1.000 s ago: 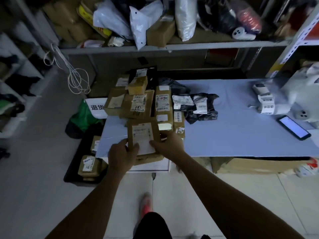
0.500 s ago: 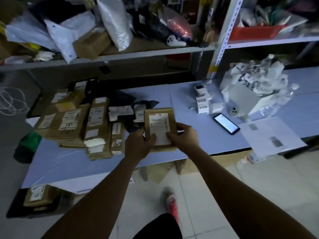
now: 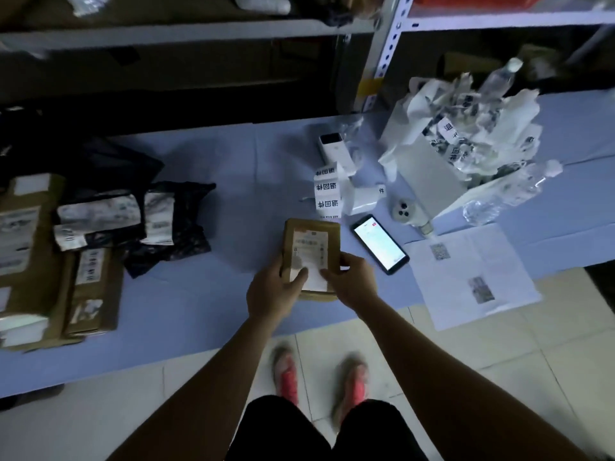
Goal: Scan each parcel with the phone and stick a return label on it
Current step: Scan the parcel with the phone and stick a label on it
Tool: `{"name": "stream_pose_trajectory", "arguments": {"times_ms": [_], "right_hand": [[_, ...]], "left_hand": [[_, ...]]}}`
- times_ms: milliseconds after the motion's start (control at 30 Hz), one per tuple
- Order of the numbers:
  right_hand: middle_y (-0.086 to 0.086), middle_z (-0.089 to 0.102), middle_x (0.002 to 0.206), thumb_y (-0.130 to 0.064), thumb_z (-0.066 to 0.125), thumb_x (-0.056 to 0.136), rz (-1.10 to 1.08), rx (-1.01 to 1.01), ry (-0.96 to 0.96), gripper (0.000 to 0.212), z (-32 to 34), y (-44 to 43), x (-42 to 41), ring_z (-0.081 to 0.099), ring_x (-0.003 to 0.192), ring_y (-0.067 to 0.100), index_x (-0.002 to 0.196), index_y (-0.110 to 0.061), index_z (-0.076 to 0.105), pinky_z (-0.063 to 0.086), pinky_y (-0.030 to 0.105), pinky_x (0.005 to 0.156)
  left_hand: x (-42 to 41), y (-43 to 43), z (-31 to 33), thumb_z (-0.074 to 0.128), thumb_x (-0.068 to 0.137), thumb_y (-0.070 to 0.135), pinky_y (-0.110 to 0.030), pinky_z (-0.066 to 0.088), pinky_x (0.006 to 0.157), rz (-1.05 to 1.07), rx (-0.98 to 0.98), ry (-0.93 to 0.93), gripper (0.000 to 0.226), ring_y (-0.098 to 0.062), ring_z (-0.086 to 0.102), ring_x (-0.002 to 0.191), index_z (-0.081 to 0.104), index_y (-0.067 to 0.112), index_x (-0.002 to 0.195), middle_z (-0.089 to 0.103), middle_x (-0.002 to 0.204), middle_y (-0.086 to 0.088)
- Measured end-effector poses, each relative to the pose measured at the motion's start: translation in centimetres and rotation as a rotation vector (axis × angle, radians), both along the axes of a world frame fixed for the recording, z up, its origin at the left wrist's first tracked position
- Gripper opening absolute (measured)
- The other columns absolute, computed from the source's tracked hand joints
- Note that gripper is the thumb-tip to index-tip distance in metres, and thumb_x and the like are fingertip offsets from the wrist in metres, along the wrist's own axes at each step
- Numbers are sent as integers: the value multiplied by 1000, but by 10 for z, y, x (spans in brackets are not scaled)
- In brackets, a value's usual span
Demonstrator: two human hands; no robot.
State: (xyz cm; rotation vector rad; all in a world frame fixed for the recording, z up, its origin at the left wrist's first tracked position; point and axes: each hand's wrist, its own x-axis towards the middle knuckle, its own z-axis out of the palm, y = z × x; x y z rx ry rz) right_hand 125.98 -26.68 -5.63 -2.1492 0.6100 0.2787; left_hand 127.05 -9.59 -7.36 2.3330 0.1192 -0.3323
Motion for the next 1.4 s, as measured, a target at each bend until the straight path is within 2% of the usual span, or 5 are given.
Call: {"name": "stream_pose_trajectory", "arguments": {"times_ms": [233, 367, 467, 700, 1400], "right_hand": [[-5, 73, 109, -42, 74, 88, 174, 103, 2, 49, -16, -62, 43, 70, 89, 11, 130, -17, 65, 57, 27, 79], [13, 57, 132, -43, 75, 85, 272, -315, -70, 63, -35, -114, 71, 49, 126, 32, 136, -11, 55, 44, 42, 98], [13, 38, 145, -54, 72, 83, 459, -463, 102, 83, -46, -132, 87, 34, 136, 34, 147, -17, 34, 43, 52, 102], [19, 44, 131, -48, 78, 79, 430, -441, 97, 83, -54, -131, 97, 43, 123, 38, 138, -4, 38, 48, 45, 93], [1, 70, 98, -42, 84, 67, 227, -21, -61, 50, 10, -113, 87, 67, 93, 21, 109, -26, 64, 59, 37, 76]], "left_hand": [[19, -10, -19, 79, 59, 74, -45, 54, 95, 212, -122, 208, 110, -20, 64, 114, 37, 32, 152, 66, 123, 4], [19, -22, -20, 86, 44, 77, -15, 54, 76, 290, -218, 265, 81, -2, 70, 100, 62, 52, 117, 73, 101, 28], [17, -37, -19, 93, 52, 61, -28, 57, 88, 359, -325, 268, 81, -4, 68, 107, 58, 54, 125, 72, 113, 23], [1, -60, -9, 91, 65, 50, -35, 59, 72, 435, -253, 226, 81, -6, 72, 83, 40, 57, 127, 75, 97, 14], [-7, -25, 5, 80, 59, 69, -51, 52, 91, 363, 28, 107, 95, -34, 57, 102, 30, 55, 139, 61, 105, -7]]}}
